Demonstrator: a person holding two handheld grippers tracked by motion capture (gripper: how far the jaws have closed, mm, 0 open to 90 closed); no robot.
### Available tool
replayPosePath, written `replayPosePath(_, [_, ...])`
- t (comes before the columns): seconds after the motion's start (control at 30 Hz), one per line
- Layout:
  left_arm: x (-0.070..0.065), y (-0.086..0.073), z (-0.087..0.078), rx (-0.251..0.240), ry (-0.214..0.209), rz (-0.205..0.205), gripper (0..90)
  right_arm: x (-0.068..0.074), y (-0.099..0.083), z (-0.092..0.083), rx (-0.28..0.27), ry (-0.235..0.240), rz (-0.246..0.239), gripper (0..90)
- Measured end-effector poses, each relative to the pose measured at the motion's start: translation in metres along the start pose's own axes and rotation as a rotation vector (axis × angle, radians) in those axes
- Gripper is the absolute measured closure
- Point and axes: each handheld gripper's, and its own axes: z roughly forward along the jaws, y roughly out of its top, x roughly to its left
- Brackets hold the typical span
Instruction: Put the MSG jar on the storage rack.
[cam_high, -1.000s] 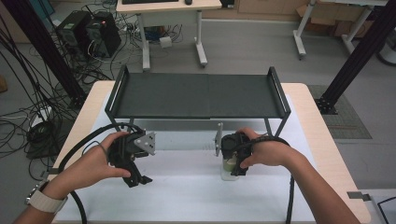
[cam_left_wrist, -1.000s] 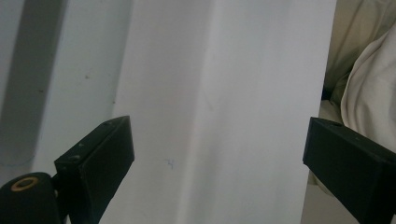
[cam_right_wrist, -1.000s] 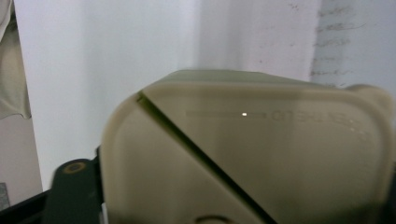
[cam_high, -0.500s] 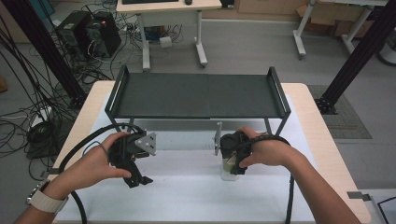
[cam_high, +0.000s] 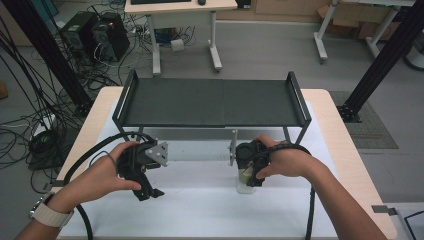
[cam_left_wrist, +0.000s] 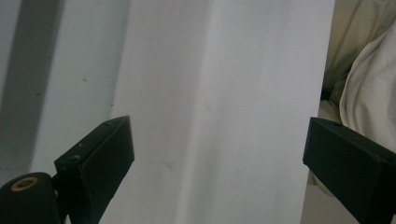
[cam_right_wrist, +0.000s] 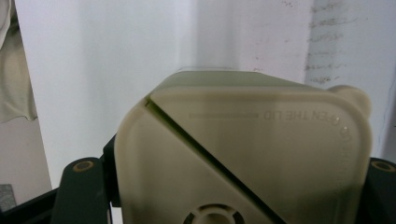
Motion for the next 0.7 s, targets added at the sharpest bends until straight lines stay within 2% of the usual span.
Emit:
replayPosePath(0.27, [-0.001,-0.001,-0.001,-0.004,0.002,0.002,9.1,0.003,0.001,-0.012,0.000,-0.008,-0.008,29.4])
replayPosePath(0.47, [0.001,-0.002,0.000,-0.006,-0.001,-0.004,9.1,0.008,0.000,-0.027,-0.006,-0.036,-0.017,29.4])
replayPosePath(0.7, [0.002,0.000,0.002,-0.010,-0.006,0.006,9.2,0.012,0.000,-0.048,-0.006,-0.062,-0.027,29.4])
